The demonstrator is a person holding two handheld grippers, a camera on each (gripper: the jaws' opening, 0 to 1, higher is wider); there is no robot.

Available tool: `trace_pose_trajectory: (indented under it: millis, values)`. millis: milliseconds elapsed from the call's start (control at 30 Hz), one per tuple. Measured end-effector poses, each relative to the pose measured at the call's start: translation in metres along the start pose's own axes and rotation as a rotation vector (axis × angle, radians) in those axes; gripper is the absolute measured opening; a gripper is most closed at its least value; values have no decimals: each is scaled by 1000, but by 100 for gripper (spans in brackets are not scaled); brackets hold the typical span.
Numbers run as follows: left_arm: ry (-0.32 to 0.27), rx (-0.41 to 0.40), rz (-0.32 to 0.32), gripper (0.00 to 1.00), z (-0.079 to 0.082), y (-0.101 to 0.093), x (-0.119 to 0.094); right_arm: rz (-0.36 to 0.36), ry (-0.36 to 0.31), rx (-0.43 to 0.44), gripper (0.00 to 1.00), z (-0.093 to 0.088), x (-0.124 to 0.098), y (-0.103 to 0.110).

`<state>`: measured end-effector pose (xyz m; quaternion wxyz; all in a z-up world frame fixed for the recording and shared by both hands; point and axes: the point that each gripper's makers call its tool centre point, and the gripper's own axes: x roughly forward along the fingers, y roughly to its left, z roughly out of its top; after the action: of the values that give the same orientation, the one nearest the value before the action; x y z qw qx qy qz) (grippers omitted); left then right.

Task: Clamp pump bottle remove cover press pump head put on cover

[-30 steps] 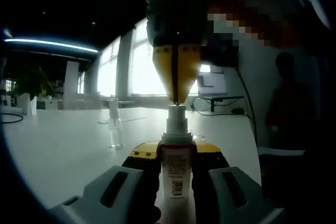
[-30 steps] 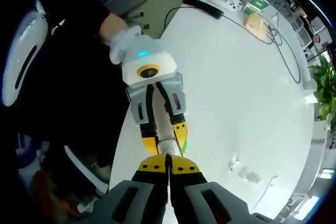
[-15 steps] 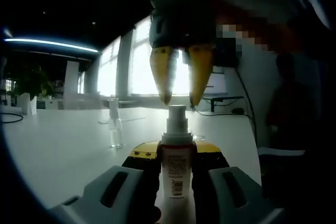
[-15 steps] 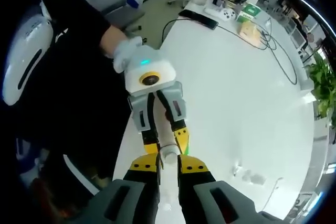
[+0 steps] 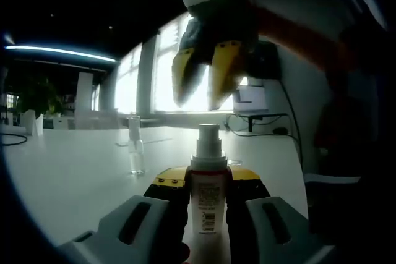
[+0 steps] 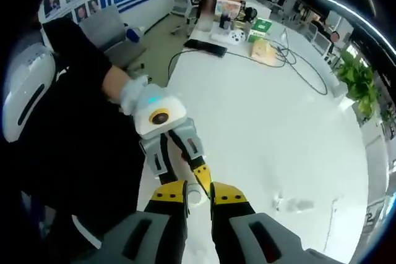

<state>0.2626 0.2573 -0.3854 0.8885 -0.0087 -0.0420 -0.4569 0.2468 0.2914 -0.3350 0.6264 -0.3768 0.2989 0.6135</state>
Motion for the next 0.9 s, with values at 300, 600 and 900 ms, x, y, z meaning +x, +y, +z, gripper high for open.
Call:
trace_pose_trajectory:
  millis: [300, 600, 900]
  values:
    - [0, -1, 1, 13, 0, 1, 0, -112, -169, 108, 13, 1, -11, -16]
    - [0, -4, 3, 13, -1, 1, 0, -254, -351, 160, 16, 4, -15, -25]
    - [0, -3, 4, 13, -1, 3, 0, -402, -466, 186, 16, -2, -35, -35]
